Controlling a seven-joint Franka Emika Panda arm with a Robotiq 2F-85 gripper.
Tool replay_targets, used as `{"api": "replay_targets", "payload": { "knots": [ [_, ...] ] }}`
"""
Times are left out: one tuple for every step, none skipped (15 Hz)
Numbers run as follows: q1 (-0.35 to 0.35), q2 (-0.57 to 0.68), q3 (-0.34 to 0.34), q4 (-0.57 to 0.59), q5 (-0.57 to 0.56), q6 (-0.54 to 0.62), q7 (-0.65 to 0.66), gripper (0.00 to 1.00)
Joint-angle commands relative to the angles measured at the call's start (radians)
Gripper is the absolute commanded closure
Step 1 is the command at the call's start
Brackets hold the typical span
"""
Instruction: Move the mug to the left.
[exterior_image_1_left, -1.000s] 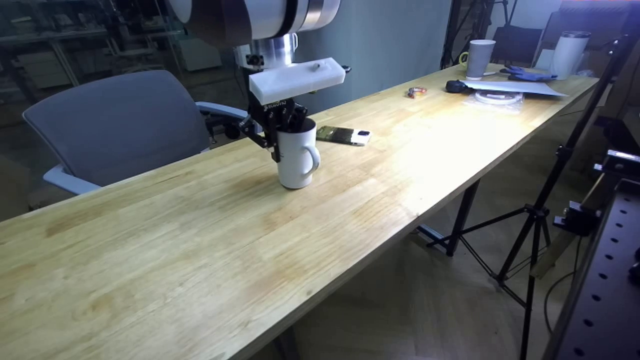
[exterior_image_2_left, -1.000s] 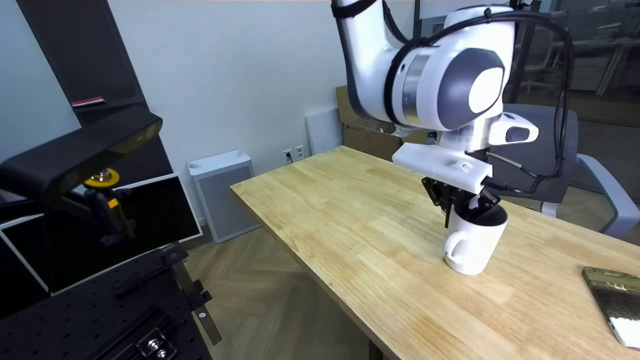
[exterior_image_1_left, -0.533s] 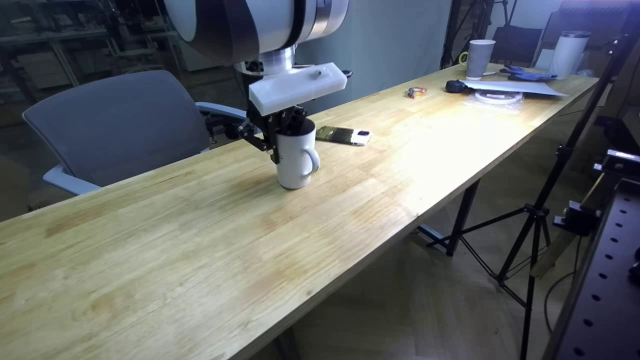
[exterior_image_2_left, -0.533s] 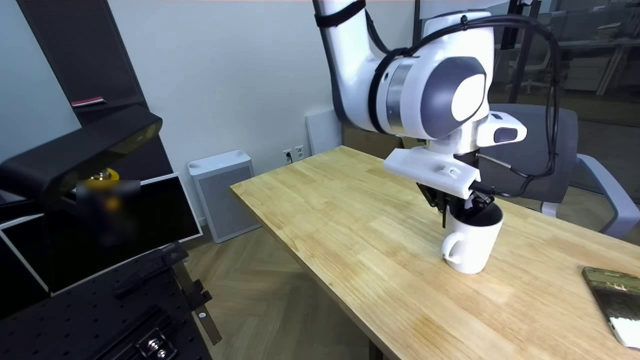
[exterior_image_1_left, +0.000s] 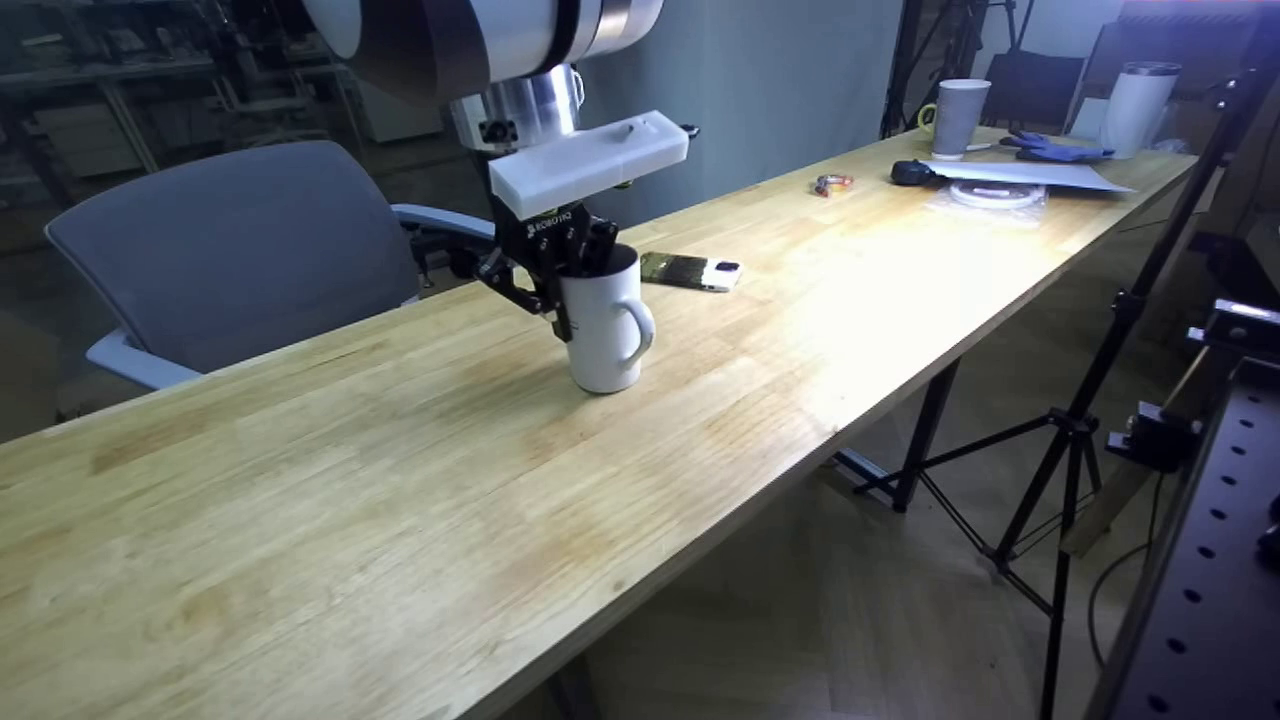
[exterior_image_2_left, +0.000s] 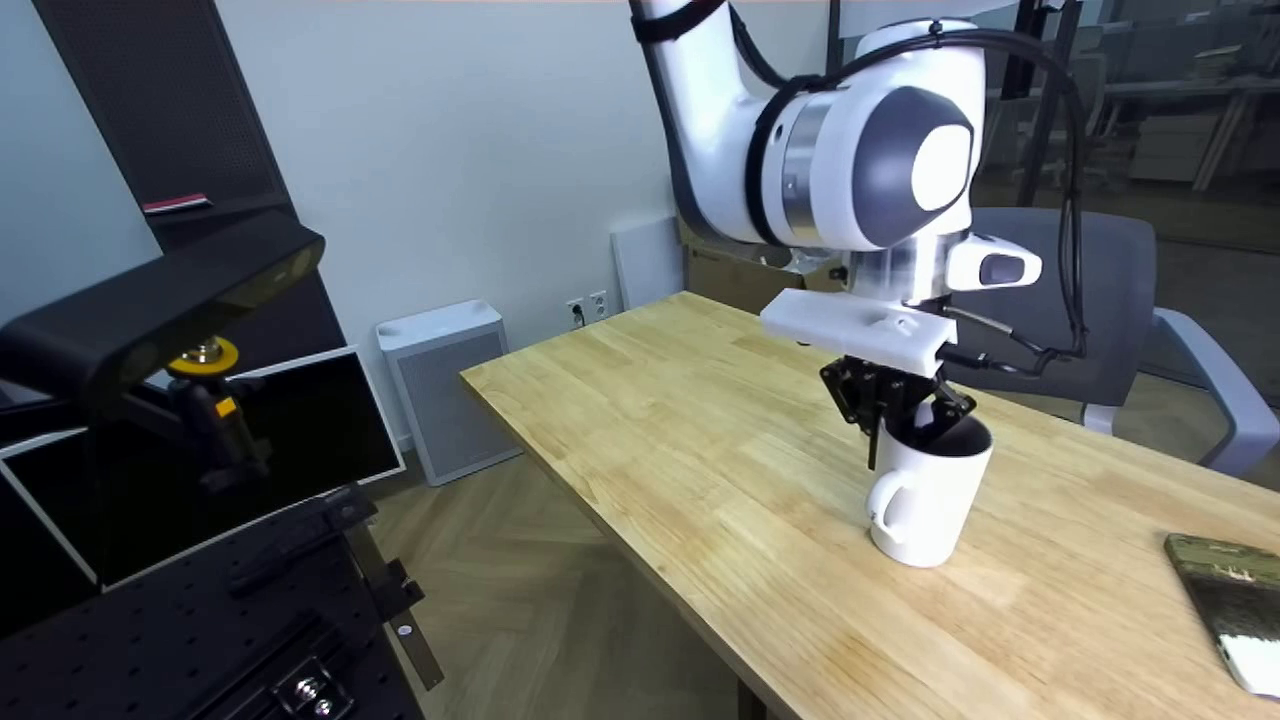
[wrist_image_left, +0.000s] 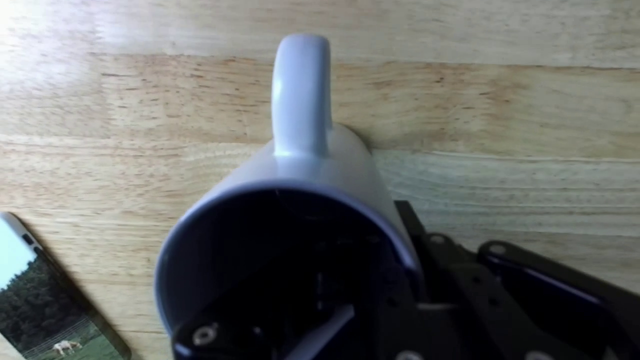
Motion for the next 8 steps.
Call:
{"api": "replay_targets", "payload": {
  "knots": [
    [0.003, 0.002, -0.009, 0.031, -0.025, -0.080, 0.048, 0.98],
    [0.006, 0.004, -0.013, 0.033, -0.027, -0.080, 0.055, 0.98],
    [0.012, 0.006, -0.021, 0.032, -0.031, -0.068, 0.067, 0.66],
    [0.015, 0.008, -0.026, 0.030, -0.033, -0.056, 0.077, 0.65],
    [0.021, 0.009, -0.034, 0.027, -0.036, -0.039, 0.094, 0.59],
    [0.023, 0.010, -0.039, 0.027, -0.037, -0.035, 0.105, 0.53],
    [0.026, 0.011, -0.047, 0.028, -0.040, -0.031, 0.120, 0.45],
    [0.032, 0.012, -0.056, 0.030, -0.044, -0.031, 0.138, 0.38]
  ]
}}
